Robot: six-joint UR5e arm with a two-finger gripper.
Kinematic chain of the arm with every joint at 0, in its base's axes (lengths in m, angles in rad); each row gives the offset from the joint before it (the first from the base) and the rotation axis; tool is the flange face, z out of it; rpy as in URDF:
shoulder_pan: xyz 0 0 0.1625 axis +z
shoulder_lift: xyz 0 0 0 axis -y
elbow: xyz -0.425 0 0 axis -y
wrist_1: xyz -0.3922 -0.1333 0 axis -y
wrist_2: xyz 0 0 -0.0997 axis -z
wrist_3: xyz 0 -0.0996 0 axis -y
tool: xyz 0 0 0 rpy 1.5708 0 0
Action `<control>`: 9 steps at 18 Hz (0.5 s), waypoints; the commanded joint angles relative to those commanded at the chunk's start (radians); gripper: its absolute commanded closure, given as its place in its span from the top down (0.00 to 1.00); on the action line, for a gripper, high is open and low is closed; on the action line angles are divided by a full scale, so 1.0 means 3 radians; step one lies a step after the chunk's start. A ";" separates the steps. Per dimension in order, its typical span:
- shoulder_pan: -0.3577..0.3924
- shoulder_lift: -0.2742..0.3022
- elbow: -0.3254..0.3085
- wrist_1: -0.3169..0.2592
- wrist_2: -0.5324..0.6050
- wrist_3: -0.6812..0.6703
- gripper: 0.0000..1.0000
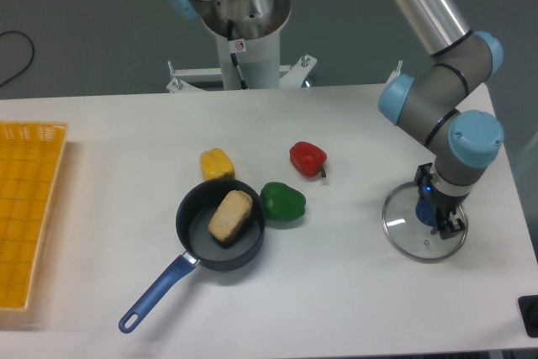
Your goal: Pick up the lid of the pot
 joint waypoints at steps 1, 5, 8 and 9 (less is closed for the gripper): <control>-0.0005 0.0000 0.0000 0.0000 0.0000 0.0000 0.63; -0.0005 0.0005 0.0000 0.0000 0.0000 0.0000 0.63; -0.0005 0.0015 0.0000 0.0000 0.0000 0.0000 0.63; -0.0005 0.0031 0.0000 0.0000 0.0000 -0.0005 0.63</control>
